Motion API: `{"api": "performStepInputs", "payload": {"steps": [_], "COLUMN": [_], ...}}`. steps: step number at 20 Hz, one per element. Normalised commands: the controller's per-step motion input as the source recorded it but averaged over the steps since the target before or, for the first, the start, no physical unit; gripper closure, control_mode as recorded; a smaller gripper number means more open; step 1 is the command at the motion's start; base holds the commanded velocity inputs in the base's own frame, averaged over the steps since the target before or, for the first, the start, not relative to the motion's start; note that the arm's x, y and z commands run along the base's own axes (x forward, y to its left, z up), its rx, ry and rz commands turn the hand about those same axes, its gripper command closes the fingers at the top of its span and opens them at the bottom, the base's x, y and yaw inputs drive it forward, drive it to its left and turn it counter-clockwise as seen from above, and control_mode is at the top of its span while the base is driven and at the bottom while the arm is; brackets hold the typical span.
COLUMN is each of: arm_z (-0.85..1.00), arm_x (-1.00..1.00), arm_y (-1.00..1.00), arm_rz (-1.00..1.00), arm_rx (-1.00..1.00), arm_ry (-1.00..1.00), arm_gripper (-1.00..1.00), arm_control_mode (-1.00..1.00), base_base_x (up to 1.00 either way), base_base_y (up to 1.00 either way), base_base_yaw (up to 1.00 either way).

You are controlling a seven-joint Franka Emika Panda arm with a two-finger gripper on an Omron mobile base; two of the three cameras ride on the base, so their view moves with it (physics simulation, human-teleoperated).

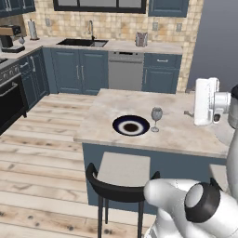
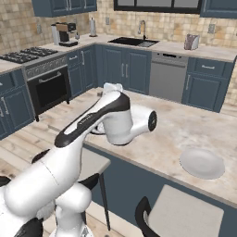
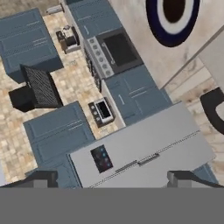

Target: Retrieve the wine glasses from the counter and place one next to each plate.

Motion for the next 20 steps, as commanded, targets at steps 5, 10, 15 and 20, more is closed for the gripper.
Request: {"api": "performStepInputs", "payload": {"steps": [5, 10, 15, 20], "arm_z": [0.57, 0.54, 0.44, 0.04], "arm_x": [-0.64, -0.71, -0.96, -0.40], "arm_y": [0.36, 0.25, 0.37, 0.27], "arm_rz": [0.00, 0.01, 0.08, 0.04], "arm_rx": [-0.03, 0.00, 0.00, 0.02], "arm_ry": [-0.10, -0.10, -0.18, -0.06], "arm_gripper": [-1.00, -1.00, -1.00, -1.00], "arm_control_mode": [-1.00, -1.00, -1.00, 1.00], "base_base_x": [0.00, 0.00, 0.00, -0.59], "base_base_y": [0.00, 0.00, 0.00, 0.53], "base_base_yaw": [0.00, 0.00, 0.00, 0.03]}}
